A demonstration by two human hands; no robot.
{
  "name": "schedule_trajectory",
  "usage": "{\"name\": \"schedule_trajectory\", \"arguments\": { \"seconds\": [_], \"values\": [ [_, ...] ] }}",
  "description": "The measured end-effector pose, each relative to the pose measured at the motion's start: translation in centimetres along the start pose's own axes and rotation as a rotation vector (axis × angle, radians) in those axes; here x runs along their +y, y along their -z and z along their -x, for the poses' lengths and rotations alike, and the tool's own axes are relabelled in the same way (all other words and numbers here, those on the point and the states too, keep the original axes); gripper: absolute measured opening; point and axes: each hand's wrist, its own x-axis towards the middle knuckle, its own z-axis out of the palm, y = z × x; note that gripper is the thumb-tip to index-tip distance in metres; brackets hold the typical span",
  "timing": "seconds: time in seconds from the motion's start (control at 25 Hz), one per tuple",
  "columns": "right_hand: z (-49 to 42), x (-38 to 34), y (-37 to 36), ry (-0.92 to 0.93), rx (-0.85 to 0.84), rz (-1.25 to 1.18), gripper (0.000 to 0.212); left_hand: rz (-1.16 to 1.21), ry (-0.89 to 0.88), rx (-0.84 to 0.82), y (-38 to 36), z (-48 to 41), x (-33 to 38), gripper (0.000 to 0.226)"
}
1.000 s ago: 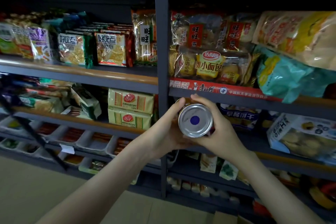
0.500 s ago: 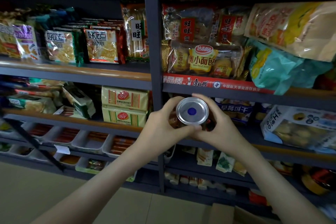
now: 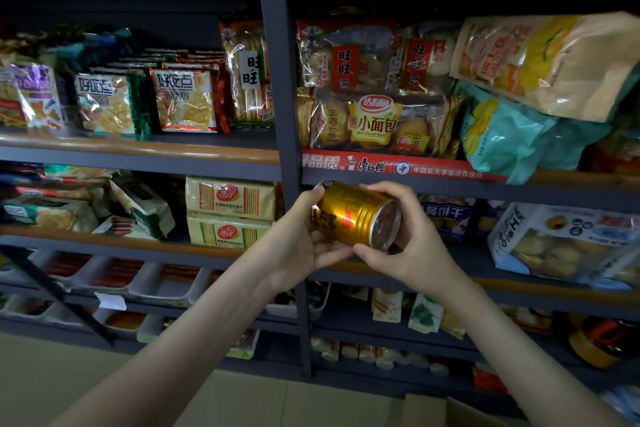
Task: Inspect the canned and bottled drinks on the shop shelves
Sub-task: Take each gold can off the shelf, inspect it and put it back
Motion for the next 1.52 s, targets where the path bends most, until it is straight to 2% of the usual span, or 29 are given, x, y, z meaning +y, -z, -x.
{"name": "schedule_trajectory", "arguments": {
  "seconds": [0.08, 0.16, 0.24, 0.32, 0.4, 0.48, 0.56, 0.64, 0.68, 0.76, 0.84, 0.92, 1.04, 1.16, 1.24, 1.36, 1.48, 1.52],
  "values": [
    [-0.5, -0.3, 0.3, 0.026, 0.008, -0.008, 0.066, -0.152, 0.048, -0.027, 0.3, 0.0, 1.5, 0.049],
    [-0.9, -0.5, 0.8, 0.035, -0.037, -0.043, 0.066, -0.260, 0.065, -0.058, 0.8, 0.1, 2.6, 0.058],
    [-1.1, -0.5, 1.3, 0.023, -0.105, -0.098, 0.065, -0.315, 0.044, -0.094, 1.3, 0.0, 3.2, 0.065],
    [-1.3, -0.4, 1.7, 0.015, -0.131, -0.136, 0.064, -0.333, 0.014, -0.134, 1.4, -0.1, 3.3, 0.060],
    [-1.5, -0.3, 1.4, -0.006, -0.067, -0.199, 0.063, -0.269, -0.013, -0.162, 1.3, -0.5, 3.0, 0.054],
    [-2.1, -0.2, 0.9, -0.079, 0.096, -0.360, 0.065, -0.197, -0.009, -0.207, 0.9, -1.0, 2.8, 0.055],
    [-3.1, -0.5, 0.9, -0.155, 0.212, -0.493, 0.069, -0.274, 0.000, -0.242, 0.7, -1.5, 2.8, 0.062],
    [-4.1, -1.2, 1.3, -0.202, 0.262, -0.484, 0.065, -0.376, -0.068, -0.206, 0.4, -1.7, 3.2, 0.065],
    [-4.6, -1.8, 1.6, -0.226, 0.272, -0.445, 0.056, -0.443, -0.170, -0.175, 0.4, -1.9, 3.6, 0.066],
    [-5.9, -3.1, 2.2, -0.251, 0.271, -0.340, 0.040, -0.737, -0.456, -0.125, 0.4, -2.1, 4.9, 0.068],
    [-7.6, -4.8, 3.0, -0.254, 0.228, -0.249, 0.043, -0.909, -0.614, -0.083, 0.1, -1.9, 6.6, 0.069],
    [-9.5, -7.1, 4.2, -0.233, 0.121, -0.146, 0.051, -0.863, -0.636, -0.084, -0.2, -1.8, 8.6, 0.070],
    [-12.8, -11.2, 6.1, -0.147, -0.044, 0.153, 0.057, -0.755, -0.714, -0.162, -1.0, -1.7, 11.8, 0.045],
    [-16.4, -15.7, 8.2, -0.043, -0.067, 0.398, 0.054, -0.763, -0.874, -0.157, -3.1, -1.1, 15.7, 0.054],
    [-18.7, -18.3, 9.9, 0.010, -0.082, 0.459, 0.049, -0.859, -0.992, -0.113, -4.7, -0.8, 18.2, 0.060],
    [-22.0, -21.0, 13.3, 0.048, -0.061, 0.414, 0.050, -1.135, -1.281, 0.006, -6.4, -0.2, 21.8, 0.062],
    [-25.1, -22.6, 17.0, 0.044, -0.035, 0.477, 0.048, -1.536, -1.867, 0.395, -6.5, -1.1, 26.1, 0.056],
    [-26.1, -22.9, 18.1, 0.017, -0.030, 0.482, 0.052, -1.645, -1.985, 0.479, -6.3, -1.9, 27.4, 0.055]
  ]
}}
